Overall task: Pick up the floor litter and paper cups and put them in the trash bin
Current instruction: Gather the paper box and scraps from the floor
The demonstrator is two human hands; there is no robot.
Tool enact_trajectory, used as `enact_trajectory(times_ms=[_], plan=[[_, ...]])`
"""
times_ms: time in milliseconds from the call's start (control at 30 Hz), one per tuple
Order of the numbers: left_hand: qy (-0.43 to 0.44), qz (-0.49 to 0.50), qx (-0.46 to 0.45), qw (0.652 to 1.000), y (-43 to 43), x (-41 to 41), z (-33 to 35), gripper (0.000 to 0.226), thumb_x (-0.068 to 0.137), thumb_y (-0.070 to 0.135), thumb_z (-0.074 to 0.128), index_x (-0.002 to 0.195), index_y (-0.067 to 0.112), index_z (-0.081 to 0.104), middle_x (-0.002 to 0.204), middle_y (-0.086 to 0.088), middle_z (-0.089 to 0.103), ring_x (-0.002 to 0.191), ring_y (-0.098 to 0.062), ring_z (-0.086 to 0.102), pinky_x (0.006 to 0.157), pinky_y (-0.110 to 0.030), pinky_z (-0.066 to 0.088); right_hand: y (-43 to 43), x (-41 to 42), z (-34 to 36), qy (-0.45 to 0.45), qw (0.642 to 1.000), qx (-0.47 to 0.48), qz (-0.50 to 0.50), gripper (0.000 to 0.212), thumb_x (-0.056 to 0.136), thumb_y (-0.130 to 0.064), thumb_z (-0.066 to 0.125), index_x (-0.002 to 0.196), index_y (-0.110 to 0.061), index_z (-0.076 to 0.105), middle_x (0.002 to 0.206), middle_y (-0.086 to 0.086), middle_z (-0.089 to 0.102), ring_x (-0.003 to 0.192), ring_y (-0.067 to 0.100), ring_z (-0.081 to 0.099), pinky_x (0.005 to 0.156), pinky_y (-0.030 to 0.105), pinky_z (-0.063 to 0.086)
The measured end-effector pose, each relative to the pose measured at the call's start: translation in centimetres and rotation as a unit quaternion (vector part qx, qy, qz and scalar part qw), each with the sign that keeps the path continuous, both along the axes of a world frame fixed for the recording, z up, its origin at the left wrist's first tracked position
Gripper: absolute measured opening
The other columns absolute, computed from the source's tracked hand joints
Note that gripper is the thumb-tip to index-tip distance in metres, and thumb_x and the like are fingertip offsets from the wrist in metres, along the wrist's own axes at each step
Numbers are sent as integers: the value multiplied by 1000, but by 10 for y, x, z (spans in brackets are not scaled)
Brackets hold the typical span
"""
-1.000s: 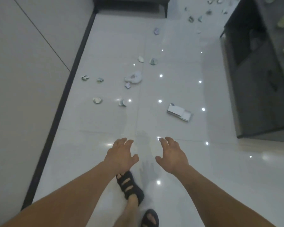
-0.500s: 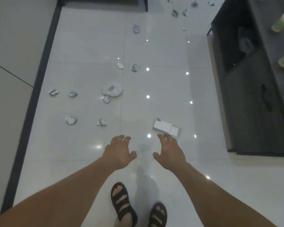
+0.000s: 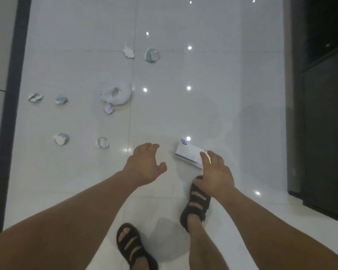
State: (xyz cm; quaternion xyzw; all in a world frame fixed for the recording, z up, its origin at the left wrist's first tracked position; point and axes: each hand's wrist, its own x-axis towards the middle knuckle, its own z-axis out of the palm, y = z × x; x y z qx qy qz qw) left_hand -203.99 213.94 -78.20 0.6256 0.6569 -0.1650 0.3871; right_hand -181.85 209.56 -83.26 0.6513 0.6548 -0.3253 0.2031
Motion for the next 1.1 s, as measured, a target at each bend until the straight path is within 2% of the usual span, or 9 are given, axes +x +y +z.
enact_trajectory(times_ms=[233,400,500,633,733,800,867,967,1100], plan=[[-5,-8,-27,1000,13,9,-107,72,89,48,52,149,22,23,155,-1,21,143,-20,15,113,-40,26,27,19,-111,-28,998,-28,38,102,80,-56,65,153,-22,2,160,6,7,146,27,9,109,42,33],[4,-14,-60,998,9,1,-188,71,90,46,51,149,22,21,156,-3,20,143,-21,16,114,-41,25,48,16,-193,-38,998,1,46,114,70,-60,73,152,-19,4,157,8,15,144,29,16,106,46,37],[-16,5,-47,999,11,2,-226,70,90,44,54,149,20,24,154,-2,23,141,-21,20,111,-40,27,53,12,-232,-51,996,-19,69,122,67,-60,77,152,-17,0,156,7,14,144,29,16,108,49,32],[-34,14,-27,999,15,5,-260,68,89,41,56,147,21,27,152,0,27,139,-20,23,107,-39,31,43,9,-267,-79,992,-40,86,113,69,-52,77,150,-17,5,148,7,23,135,29,28,106,50,33],[-39,-8,-22,999,12,3,-269,69,88,40,56,147,21,27,151,0,27,138,-20,24,107,-39,31,34,4,-272,-85,991,10,104,88,73,-34,69,145,-13,22,132,11,40,114,31,44,98,47,37],[-36,-55,-22,998,9,-1,-266,72,87,41,57,148,19,24,152,-1,25,138,-21,23,108,-40,32,33,-3,-265,-64,992,35,100,79,72,-32,64,141,-8,33,123,12,47,105,31,48,92,43,38],[-31,-108,-7,994,10,-6,-255,79,85,44,59,149,18,20,153,-3,23,140,-22,21,109,-40,32,39,-11,-253,-19,994,46,100,80,72,-35,63,141,-7,36,122,12,50,104,31,50,90,42,38],[-15,-170,51,984,20,-14,-228,98,76,53,66,149,18,11,154,-7,16,142,-23,14,111,-40,29,59,-30,-225,64,987,38,143,92,69,-44,67,146,-11,30,131,7,48,113,28,49,100,42,36],[52,-227,98,967,39,-29,-189,115,72,64,63,148,19,-11,158,-5,-5,146,-28,-7,117,-46,10,92,-57,-177,146,963,50,220,95,66,-48,71,145,-15,32,135,4,48,119,25,47,105,42,33]])
